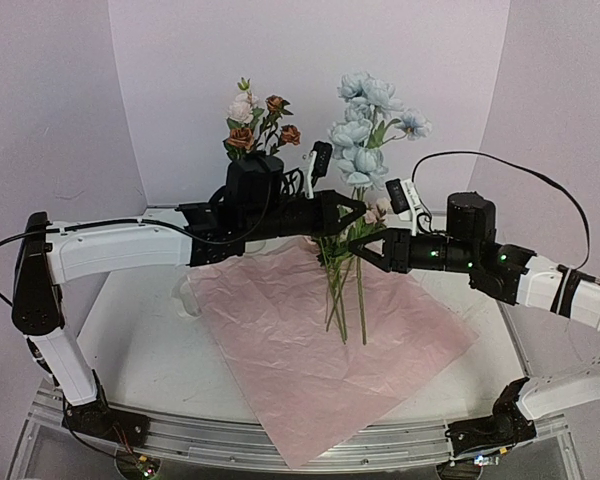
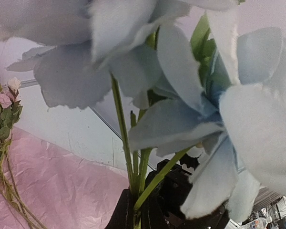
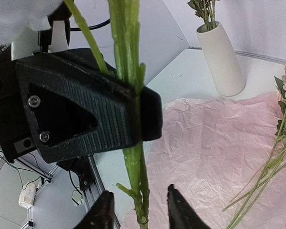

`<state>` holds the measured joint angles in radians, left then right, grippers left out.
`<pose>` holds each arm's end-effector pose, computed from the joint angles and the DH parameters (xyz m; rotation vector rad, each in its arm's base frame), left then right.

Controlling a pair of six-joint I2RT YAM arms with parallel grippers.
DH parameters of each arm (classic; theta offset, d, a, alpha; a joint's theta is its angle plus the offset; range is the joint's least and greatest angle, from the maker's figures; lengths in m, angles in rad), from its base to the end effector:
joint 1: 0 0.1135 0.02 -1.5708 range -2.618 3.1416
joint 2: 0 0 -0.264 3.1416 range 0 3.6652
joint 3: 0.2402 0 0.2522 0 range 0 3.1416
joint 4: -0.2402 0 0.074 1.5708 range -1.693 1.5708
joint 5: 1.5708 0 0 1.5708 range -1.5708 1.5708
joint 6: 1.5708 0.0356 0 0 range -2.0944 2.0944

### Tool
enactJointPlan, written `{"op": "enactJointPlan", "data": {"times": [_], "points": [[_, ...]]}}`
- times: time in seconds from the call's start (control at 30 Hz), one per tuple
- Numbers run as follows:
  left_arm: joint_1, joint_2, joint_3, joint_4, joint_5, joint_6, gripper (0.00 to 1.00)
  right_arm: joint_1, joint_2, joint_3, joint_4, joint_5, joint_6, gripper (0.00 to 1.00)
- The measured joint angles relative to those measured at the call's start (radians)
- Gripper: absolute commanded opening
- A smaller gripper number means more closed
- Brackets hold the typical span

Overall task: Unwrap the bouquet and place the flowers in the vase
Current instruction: Insert the fake flower into the vase.

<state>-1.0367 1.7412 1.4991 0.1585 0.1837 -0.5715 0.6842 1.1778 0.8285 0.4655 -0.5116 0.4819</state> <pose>0.2111 -0.3696 0.3641 0.5752 1.7525 -1.3349 0.2013 0.1866 0.3421 -0.6090 1.4945 1.2958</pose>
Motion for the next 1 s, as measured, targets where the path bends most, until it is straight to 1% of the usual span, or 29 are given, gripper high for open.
{"op": "enactJointPlan", "data": {"times": [0.07,0.17,0.23,0.37,0.47,0.57,0.67,0.73,0.9,1.0], "points": [[0.000,0.000,-0.002,0.000,-0.011,0.012,0.00,0.000,0.000,-0.001,0.001,0.007,-0.005,0.66],[0.000,-0.019,-0.034,-0.003,-0.064,0.046,0.00,0.001,-0.004,-0.011,0.004,0.030,-0.005,0.82],[0.000,-0.041,-0.057,-0.021,-0.122,0.079,0.00,0.001,-0.012,-0.022,0.003,0.047,-0.002,0.85],[0.010,-0.115,-0.095,-0.083,-0.280,0.164,0.00,0.001,-0.043,-0.041,-0.003,0.088,-0.014,0.86],[0.023,-0.183,-0.108,-0.111,-0.425,0.235,0.00,0.001,-0.066,-0.044,-0.006,0.119,-0.016,0.86],[0.043,-0.244,-0.108,-0.114,-0.580,0.300,0.00,0.001,-0.085,-0.044,-0.012,0.153,-0.021,0.86],[0.095,-0.303,-0.119,-0.081,-0.698,0.350,0.00,0.001,-0.101,-0.045,-0.024,0.177,-0.028,0.86],[0.163,-0.341,-0.139,-0.040,-0.744,0.367,0.00,0.001,-0.113,-0.047,-0.027,0.190,-0.035,0.86],[0.358,-0.374,-0.172,0.108,-0.764,0.393,0.00,0.001,-0.133,-0.047,-0.033,0.211,-0.052,0.86],[0.402,-0.363,-0.178,0.205,-0.758,0.427,0.00,0.001,-0.144,-0.047,-0.040,0.217,-0.063,0.86]]}}
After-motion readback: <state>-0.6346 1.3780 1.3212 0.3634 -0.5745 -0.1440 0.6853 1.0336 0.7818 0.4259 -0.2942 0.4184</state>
